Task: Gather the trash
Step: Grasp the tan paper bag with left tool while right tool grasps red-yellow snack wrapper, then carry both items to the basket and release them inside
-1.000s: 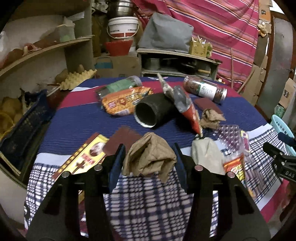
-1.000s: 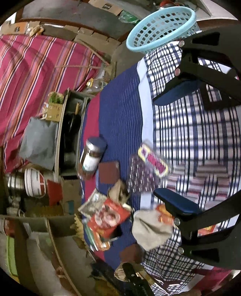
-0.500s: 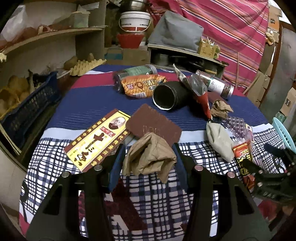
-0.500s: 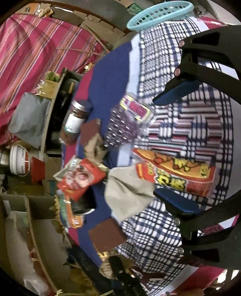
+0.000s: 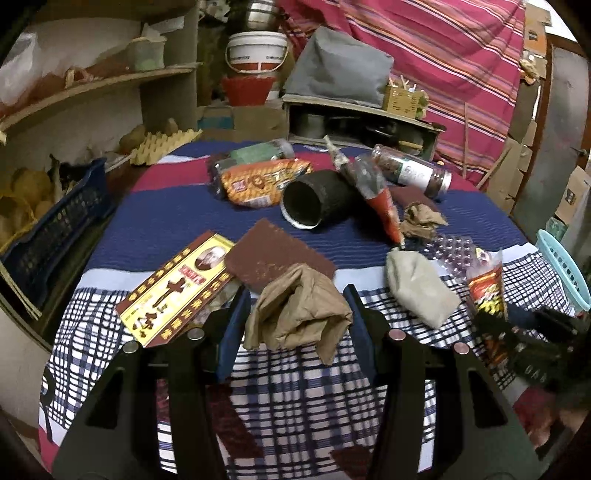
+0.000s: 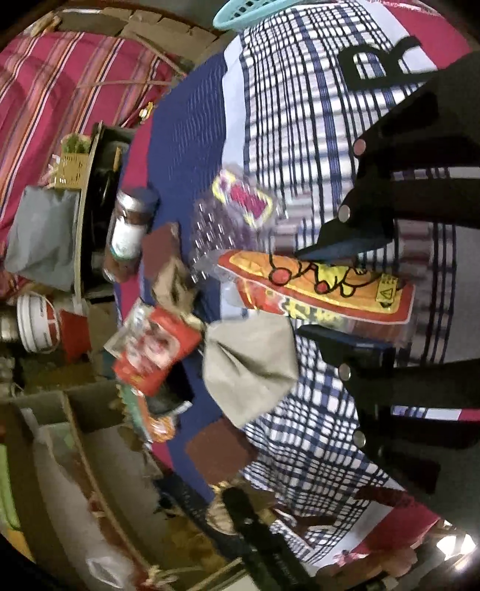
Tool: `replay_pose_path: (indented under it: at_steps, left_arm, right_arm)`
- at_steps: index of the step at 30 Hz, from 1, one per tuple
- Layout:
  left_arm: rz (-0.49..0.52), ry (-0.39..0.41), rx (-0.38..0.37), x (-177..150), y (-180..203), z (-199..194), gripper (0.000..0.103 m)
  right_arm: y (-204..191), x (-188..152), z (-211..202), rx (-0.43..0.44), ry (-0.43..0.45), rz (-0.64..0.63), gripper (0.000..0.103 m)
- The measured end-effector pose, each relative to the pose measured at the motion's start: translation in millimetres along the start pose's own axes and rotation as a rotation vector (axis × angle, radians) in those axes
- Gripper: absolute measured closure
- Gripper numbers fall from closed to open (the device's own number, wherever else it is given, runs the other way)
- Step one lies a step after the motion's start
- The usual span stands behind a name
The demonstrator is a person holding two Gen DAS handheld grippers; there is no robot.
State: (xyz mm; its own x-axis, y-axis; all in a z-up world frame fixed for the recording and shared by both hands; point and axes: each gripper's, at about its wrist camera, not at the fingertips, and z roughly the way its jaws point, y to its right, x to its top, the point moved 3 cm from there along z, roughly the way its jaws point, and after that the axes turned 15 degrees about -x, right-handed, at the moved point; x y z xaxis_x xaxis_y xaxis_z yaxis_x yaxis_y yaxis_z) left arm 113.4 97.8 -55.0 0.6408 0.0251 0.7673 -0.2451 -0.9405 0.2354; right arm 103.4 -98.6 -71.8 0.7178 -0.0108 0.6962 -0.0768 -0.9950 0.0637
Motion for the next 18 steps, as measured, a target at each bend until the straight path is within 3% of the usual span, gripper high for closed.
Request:
replay_pose_path:
  at_steps: [8,18]
  left_arm:
    - [0.05,0.016,-0.043,21,49,8,0.052]
    - [0.129,0.016,-0.138,44,142,46,0.052]
  right_arm:
    - [72,27,-11,-0.051,0.063,0.063,0.068]
    - [184,37,-13,-0.181,0.092,0.12,0.068]
